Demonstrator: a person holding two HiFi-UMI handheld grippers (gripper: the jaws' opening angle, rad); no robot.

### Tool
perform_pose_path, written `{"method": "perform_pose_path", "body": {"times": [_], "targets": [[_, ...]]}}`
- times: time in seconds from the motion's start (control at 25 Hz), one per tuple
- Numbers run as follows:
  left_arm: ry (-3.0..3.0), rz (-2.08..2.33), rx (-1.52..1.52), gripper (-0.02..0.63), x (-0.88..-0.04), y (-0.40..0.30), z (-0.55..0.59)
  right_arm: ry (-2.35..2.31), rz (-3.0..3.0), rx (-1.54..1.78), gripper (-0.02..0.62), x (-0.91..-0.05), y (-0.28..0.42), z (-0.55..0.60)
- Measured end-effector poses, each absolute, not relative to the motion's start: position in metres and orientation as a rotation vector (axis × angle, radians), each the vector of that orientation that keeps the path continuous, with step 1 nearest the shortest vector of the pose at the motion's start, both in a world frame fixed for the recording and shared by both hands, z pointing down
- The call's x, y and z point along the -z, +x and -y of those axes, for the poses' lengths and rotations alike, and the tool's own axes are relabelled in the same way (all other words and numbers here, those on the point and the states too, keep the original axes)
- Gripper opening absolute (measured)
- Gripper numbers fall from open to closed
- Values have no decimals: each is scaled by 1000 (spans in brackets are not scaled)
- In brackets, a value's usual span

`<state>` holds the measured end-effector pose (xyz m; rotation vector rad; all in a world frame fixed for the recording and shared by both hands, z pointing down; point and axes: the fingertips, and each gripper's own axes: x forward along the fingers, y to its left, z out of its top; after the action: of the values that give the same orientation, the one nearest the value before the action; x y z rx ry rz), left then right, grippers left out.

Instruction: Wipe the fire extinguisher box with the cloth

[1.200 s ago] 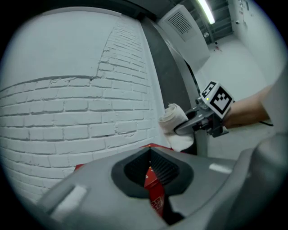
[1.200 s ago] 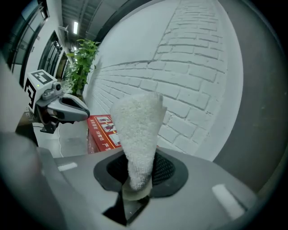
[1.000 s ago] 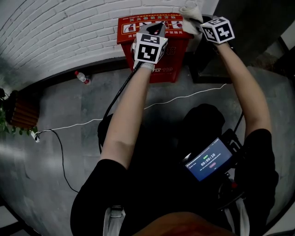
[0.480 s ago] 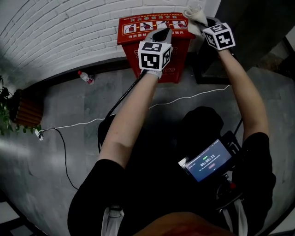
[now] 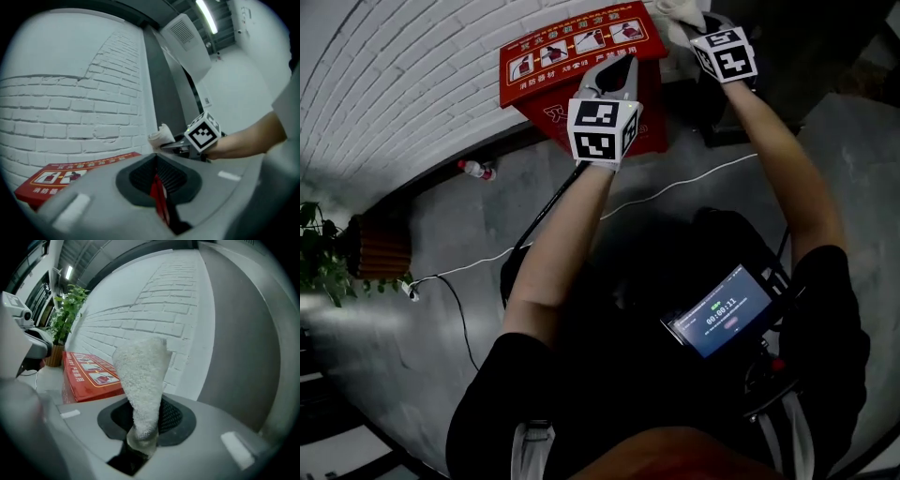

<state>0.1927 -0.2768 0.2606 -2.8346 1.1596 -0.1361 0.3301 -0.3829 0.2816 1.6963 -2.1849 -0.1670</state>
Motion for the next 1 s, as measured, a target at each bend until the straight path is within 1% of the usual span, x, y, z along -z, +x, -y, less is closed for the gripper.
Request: {"method": "perform_pose_path", "body": {"times": [0.16, 0.36, 0.48, 0.6, 0.76, 1.0], "targets": [[-2828, -1065, 182, 3, -268, 219, 270, 1677, 2165, 146, 95, -294, 342, 389], [-2805, -1121, 207, 3, -292, 227, 301, 1572, 2140, 169, 95, -347, 341, 428], [-2809, -1137, 217, 3, -287, 226, 290, 1489, 2082, 194, 95, -357, 330, 416], [-2834, -1157, 210, 3, -293, 226, 287, 1403, 2022, 287, 95, -359, 318, 413], [-2885, -1208, 211, 3, -330, 230, 295, 1296, 2003, 407, 95, -382, 291, 416], [-2913, -1250, 240, 3, -358, 233, 295, 1096, 1854, 699, 94, -394, 263, 405]]}}
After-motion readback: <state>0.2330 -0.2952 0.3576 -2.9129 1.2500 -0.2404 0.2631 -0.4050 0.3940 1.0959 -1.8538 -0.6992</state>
